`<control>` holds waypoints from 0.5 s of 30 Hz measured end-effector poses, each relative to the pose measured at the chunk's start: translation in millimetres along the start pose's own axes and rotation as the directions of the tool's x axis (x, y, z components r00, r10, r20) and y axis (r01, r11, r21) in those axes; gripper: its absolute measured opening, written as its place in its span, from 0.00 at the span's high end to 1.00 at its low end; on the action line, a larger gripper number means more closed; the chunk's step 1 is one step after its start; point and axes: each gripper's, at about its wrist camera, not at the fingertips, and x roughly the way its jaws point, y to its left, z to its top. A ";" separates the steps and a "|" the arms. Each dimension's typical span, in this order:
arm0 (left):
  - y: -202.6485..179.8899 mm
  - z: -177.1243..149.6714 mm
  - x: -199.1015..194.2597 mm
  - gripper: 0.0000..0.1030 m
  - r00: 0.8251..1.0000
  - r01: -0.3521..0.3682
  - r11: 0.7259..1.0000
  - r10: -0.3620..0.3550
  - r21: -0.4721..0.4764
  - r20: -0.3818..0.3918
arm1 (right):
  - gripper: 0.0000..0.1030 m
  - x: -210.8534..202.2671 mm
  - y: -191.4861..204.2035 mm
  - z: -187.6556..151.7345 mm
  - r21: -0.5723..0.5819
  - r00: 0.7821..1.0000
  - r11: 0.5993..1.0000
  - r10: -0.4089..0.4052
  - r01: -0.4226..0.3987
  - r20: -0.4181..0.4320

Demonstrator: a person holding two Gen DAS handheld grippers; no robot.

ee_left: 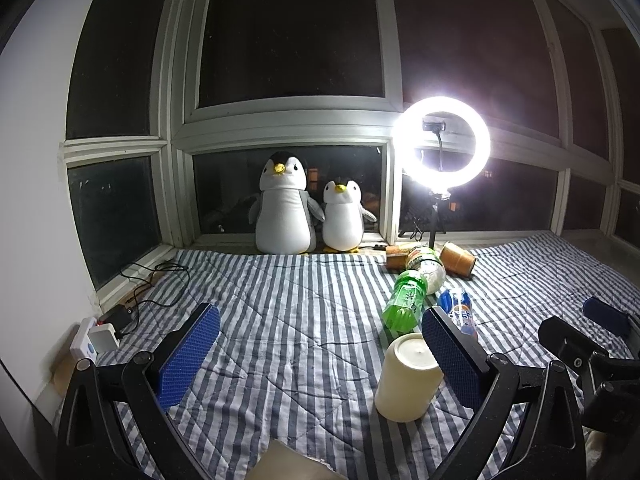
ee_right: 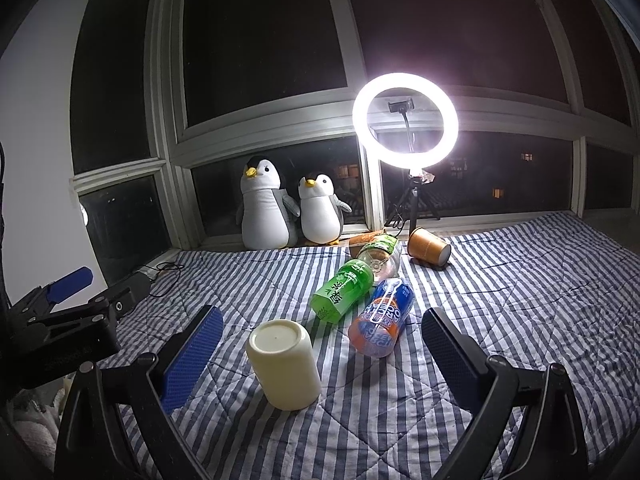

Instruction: Flip cup upside down

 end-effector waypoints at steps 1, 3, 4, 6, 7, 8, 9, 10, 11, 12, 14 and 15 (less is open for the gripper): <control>0.1 0.1 0.3 0.01 1.000 0.001 1.000 -0.001 0.000 -0.001 | 0.05 0.0 -0.3 -0.1 0.000 1.000 1.000 0.000 0.000 0.000; 0.0 0.1 0.9 0.01 1.000 0.000 1.000 0.000 0.000 -0.001 | 0.05 0.0 -0.2 -0.2 0.000 1.000 1.000 0.000 0.000 0.000; 0.1 -0.1 1.3 0.01 1.000 0.000 1.000 0.000 0.001 -0.003 | 0.05 0.1 -0.3 -0.3 0.000 1.000 1.000 0.001 -0.001 0.000; -0.4 -0.3 2.2 0.01 1.000 -0.001 1.000 0.001 0.003 -0.004 | 0.05 0.2 -0.2 -0.5 0.000 1.000 1.000 0.000 0.000 0.000; -0.5 -0.3 2.2 0.01 1.000 0.000 1.000 0.000 0.002 -0.004 | 0.05 0.3 -0.2 -0.4 0.000 1.000 1.000 0.001 -0.001 -0.001; -0.4 -0.5 2.6 0.01 1.000 0.000 1.000 0.000 0.002 -0.005 | 0.05 0.4 -0.2 -0.6 0.000 1.000 1.000 0.001 -0.001 -0.002; -0.2 -0.6 3.1 0.01 1.000 0.000 1.000 0.000 0.000 -0.005 | 0.05 0.6 -0.9 -1.0 -0.001 1.000 1.000 0.001 -0.001 -0.003; 0.2 -0.8 3.3 0.01 1.000 0.000 1.000 0.000 -0.001 -0.005 | 0.05 0.6 -0.9 -1.0 -0.001 1.000 1.000 0.001 -0.001 -0.003; 0.4 -1.1 3.6 0.01 1.000 0.000 1.000 0.000 -0.002 -0.005 | 0.05 0.7 -1.0 -1.1 -0.002 1.000 1.000 0.000 0.000 -0.003; 0.6 -1.3 3.9 0.01 1.000 0.000 1.000 0.000 -0.003 -0.005 | 0.05 0.7 -1.4 -1.3 -0.001 1.000 1.000 0.001 -0.001 -0.003; 0.7 -1.3 3.9 0.01 1.000 -0.001 1.000 0.001 -0.003 -0.005 | 0.05 0.8 -1.5 -1.4 0.000 1.000 1.000 0.000 0.000 -0.002; 0.6 -1.5 4.3 0.01 1.000 -0.002 1.000 0.002 -0.004 -0.005 | 0.05 1.3 -1.9 -1.5 0.000 1.000 1.000 -0.001 0.001 -0.002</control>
